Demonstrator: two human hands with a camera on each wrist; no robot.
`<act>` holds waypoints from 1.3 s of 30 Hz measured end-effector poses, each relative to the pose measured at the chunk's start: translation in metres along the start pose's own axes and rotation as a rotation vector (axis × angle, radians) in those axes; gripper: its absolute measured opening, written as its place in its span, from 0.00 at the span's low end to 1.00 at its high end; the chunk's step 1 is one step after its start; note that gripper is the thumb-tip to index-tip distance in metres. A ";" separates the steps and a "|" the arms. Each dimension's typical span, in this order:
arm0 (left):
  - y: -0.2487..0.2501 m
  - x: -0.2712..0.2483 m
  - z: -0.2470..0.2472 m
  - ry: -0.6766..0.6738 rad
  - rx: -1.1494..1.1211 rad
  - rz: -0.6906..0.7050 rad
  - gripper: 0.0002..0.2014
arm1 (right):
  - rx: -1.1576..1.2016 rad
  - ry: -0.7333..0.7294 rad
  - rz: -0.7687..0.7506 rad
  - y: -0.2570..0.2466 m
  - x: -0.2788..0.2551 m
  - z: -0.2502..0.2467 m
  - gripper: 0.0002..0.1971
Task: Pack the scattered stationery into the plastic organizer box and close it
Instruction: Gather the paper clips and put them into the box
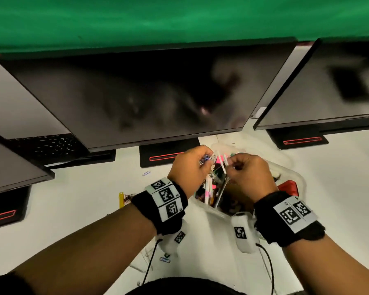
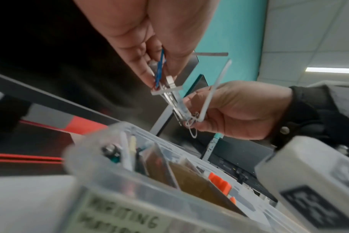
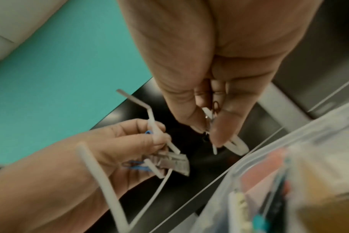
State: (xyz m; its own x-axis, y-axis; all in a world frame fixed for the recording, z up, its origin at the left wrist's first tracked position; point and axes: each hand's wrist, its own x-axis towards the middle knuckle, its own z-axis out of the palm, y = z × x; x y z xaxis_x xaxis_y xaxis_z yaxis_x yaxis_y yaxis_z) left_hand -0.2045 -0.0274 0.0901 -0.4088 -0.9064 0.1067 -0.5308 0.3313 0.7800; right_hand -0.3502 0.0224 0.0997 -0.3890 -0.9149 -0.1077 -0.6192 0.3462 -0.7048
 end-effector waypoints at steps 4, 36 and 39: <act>0.018 0.017 0.035 -0.005 -0.053 0.034 0.07 | 0.148 0.110 0.176 0.032 0.016 -0.019 0.07; -0.006 0.040 0.065 -0.299 -0.052 -0.045 0.22 | 0.048 0.037 0.169 0.048 0.021 -0.021 0.06; -0.010 0.031 0.035 -0.279 -0.035 -0.044 0.19 | -0.012 -0.041 0.009 0.019 0.012 -0.011 0.06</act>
State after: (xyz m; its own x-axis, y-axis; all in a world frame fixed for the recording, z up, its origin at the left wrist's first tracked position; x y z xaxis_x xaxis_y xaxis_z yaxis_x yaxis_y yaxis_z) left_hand -0.2382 -0.0495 0.0638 -0.5772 -0.8107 -0.0978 -0.5288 0.2798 0.8013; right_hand -0.3740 0.0207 0.0924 -0.3659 -0.9196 -0.1427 -0.6239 0.3562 -0.6956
